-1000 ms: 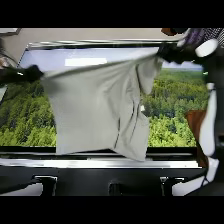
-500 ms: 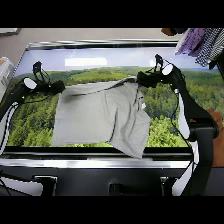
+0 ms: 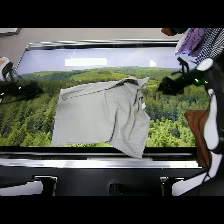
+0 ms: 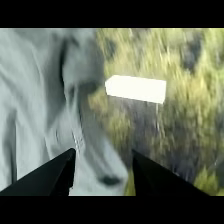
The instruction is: Fold the clothes and pants, and hang the long-sleeved shirts on hangers.
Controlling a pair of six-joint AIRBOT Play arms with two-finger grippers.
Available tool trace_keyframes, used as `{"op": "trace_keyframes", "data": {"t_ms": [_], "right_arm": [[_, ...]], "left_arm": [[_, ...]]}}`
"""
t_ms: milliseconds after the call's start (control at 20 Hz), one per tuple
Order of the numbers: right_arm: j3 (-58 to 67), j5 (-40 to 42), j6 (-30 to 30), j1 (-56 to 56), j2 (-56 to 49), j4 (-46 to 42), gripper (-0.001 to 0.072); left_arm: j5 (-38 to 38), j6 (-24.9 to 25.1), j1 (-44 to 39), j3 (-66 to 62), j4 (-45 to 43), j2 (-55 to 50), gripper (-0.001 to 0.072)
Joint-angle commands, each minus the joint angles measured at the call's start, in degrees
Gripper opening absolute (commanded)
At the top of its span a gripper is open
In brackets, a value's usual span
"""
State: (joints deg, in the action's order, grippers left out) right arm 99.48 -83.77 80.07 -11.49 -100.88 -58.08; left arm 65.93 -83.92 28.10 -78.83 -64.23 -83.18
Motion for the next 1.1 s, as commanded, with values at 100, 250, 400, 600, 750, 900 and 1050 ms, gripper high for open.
{"op": "trace_keyframes", "data": {"t_ms": [100, 250, 400, 600, 750, 900, 1050], "right_arm": [[-38.07, 4.13, -6.54, -3.91, 19.78, 4.72, 0.0414], [-57.55, 10.93, -10.47, -3.91, 30.10, 11.54, 0.0413], [-67.34, 13.92, -12.74, -3.91, 34.49, 12.35, 0.0413], [-72.28, 14.97, -16.24, -3.91, 34.51, 15.10, 0.0413], [-74.42, 16.90, -17.92, -3.89, 34.51, 18.25, 0.0408], [-76.98, 19.15, -17.90, -3.89, 34.51, 18.73, 0.0398], [-78.99, 20.57, -19.41, -3.89, 34.51, 23.23, 0.0339]], "left_arm": [[4.68, -0.11, 6.51, 22.08, 2.08, 16.92, 0.0335], [3.06, -0.09, 6.56, 32.11, 2.01, 24.39, 0.0331], [3.76, -0.09, 6.51, 36.59, 1.84, 26.12, 0.0331], [6.23, -0.74, 6.51, 38.18, 1.86, 25.97, 0.0331], [6.75, -4.50, 6.51, 38.21, 2.14, 25.97, 0.0331], [7.06, -5.07, 6.54, 38.21, 3.15, 25.97, 0.0331], [8.15, -5.03, 6.58, 38.27, 2.97, 25.99, 0.0331]]}}
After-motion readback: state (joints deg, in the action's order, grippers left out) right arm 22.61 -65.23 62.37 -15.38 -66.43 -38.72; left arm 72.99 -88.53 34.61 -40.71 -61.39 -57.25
